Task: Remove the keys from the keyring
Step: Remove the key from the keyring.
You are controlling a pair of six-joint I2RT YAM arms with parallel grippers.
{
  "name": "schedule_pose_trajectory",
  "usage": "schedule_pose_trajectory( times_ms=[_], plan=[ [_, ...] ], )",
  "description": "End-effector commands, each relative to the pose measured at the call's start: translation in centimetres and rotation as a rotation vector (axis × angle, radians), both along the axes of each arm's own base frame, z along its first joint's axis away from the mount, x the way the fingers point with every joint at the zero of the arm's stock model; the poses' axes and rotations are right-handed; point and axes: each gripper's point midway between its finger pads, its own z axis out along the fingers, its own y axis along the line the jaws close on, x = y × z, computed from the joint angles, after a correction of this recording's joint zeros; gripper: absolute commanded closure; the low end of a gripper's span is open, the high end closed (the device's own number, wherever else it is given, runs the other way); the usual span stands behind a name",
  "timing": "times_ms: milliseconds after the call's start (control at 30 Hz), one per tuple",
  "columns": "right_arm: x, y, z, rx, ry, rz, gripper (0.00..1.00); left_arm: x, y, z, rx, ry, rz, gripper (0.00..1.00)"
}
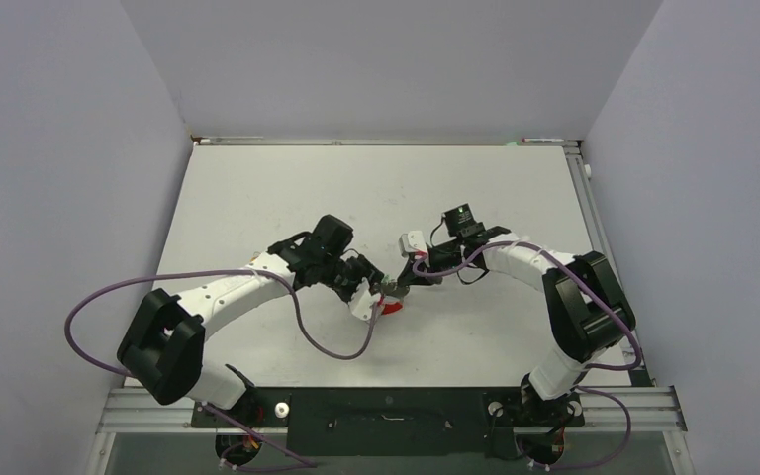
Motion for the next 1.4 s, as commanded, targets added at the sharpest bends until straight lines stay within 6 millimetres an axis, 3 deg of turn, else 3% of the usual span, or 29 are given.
schedule_pose_trajectory(
  times_ms=[0,167,333,467,600,900,1200,1367],
  plan=[
    [0.4,0.8,3.6,0.045,-0.184,0.091,0.95,1.6,-0.8,4.7,-0.119,0.248,0.219,0.52],
    [0.7,0.6,4.2,0.009,-0.278,0.121,0.95,2.4,3.0,5.8,-0.096,0.414,0.33,0.45],
    [0.0,1.8,4.8,-0.005,-0.317,0.182,0.95,4.0,3.9,3.9,-0.058,0.382,0.32,0.45],
    [-0.7,2.7,5.4,-0.011,-0.337,0.221,0.95,3.9,3.2,1.9,-0.029,0.298,0.217,0.45],
    [-1.0,3.0,5.7,-0.02,-0.347,0.245,0.95,4.7,2.3,1.2,-0.023,0.253,0.14,0.42],
    [-1.6,3.2,5.1,-0.039,-0.357,0.286,0.95,1.8,0.8,-0.9,0.037,0.268,-0.104,0.37],
    [-1.7,3.6,4.4,-0.046,-0.349,0.306,0.95,0.6,-0.2,-0.8,0.031,0.289,-0.196,0.44],
    [-1.5,3.8,4.4,-0.046,-0.347,0.309,0.95,-0.1,-0.3,-1.0,0.038,0.287,-0.265,0.62]
  ],
)
